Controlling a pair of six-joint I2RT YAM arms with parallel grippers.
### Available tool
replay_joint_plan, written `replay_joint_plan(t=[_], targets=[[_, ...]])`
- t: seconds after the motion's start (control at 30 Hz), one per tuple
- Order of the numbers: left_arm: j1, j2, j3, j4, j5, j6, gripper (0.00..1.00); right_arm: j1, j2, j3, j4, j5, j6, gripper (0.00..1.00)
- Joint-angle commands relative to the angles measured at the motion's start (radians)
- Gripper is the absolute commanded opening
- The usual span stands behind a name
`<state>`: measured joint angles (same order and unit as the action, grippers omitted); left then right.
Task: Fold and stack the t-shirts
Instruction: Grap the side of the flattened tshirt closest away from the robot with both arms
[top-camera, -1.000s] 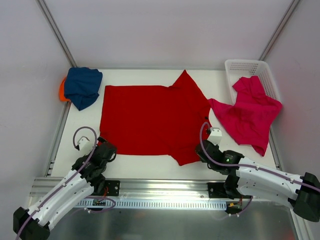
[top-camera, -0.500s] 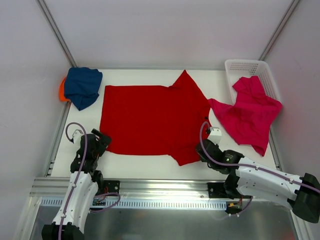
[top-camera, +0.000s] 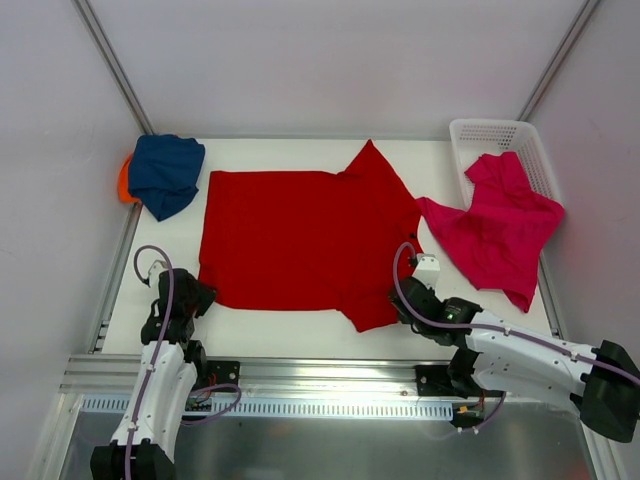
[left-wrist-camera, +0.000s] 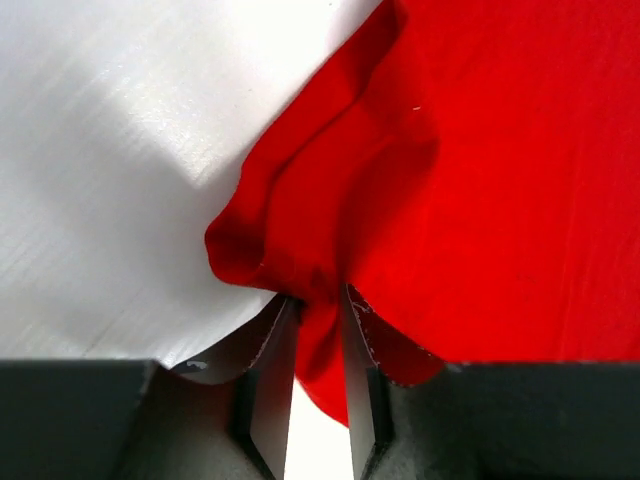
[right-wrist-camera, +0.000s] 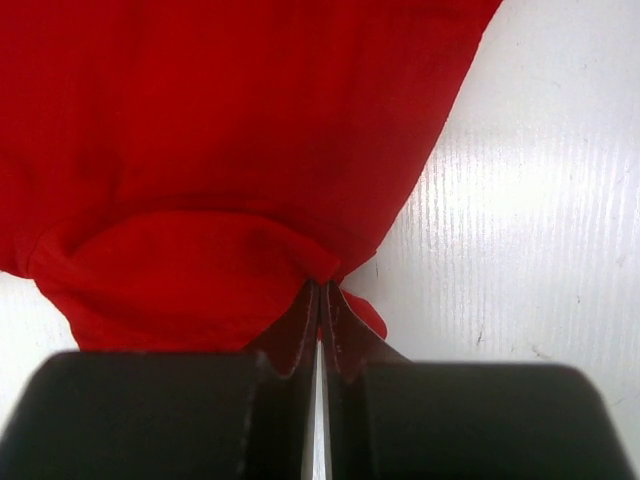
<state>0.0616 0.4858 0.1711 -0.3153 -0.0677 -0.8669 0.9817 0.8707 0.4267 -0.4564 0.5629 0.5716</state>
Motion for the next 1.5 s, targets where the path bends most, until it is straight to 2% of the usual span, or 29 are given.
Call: replay_joint_plan(t=[0.0, 0.13, 0.2, 0.27, 0.53, 0.67, 0.77, 0.87, 1.0, 1.17, 1.3, 1.4, 1.47], targets=[[0.018, -0.006, -0.004, -0.008, 0.016, 0.012, 0.23, -0.008, 0.022, 0.009, 0.024, -0.009, -0.012, 0.0], [0.017, 0.005, -0.001, -0.013, 0.013, 0.009, 0.17, -0.006, 0.036, 0.009, 0.032, -0.018, -0.01, 0.0], [0.017, 0.01, -0.002, -0.011, 0.011, 0.005, 0.05, -0.006, 0.036, 0.006, 0.03, -0.017, -0.01, 0.0], [0.018, 0.011, -0.001, -0.011, 0.011, 0.003, 0.0, -0.008, 0.03, 0.003, 0.03, -0.017, -0.009, 0.0], [0.017, -0.007, 0.063, -0.022, 0.097, 0.072, 0.0, -0.009, 0.004, 0.01, 0.009, -0.012, 0.001, 0.0], [0.017, -0.078, 0.131, -0.085, 0.104, 0.108, 0.0, -0.008, -0.074, 0.046, -0.08, 0.023, 0.014, 0.0], [0.015, -0.108, 0.127, -0.097, 0.123, 0.095, 0.0, -0.006, -0.13, 0.089, -0.178, 0.074, 0.028, 0.0], [0.012, -0.108, 0.13, -0.096, 0.135, 0.089, 0.0, -0.006, -0.228, 0.125, -0.243, 0.094, 0.016, 0.0], [0.012, -0.112, 0.139, -0.091, 0.149, 0.089, 0.0, -0.006, -0.282, 0.164, -0.291, 0.109, 0.004, 0.0], [0.009, -0.136, 0.149, -0.074, 0.141, 0.097, 0.0, -0.006, -0.257, 0.222, -0.309, 0.12, -0.027, 0.0], [0.007, -0.122, 0.16, -0.039, 0.132, 0.112, 0.0, -0.006, -0.207, 0.257, -0.217, 0.111, -0.093, 0.01], [0.007, -0.053, 0.185, 0.022, 0.143, 0.129, 0.0, -0.006, -0.136, 0.296, -0.157, 0.12, -0.151, 0.01], [0.009, 0.046, 0.218, 0.083, 0.166, 0.147, 0.0, -0.006, -0.072, 0.325, -0.134, 0.124, -0.197, 0.0]])
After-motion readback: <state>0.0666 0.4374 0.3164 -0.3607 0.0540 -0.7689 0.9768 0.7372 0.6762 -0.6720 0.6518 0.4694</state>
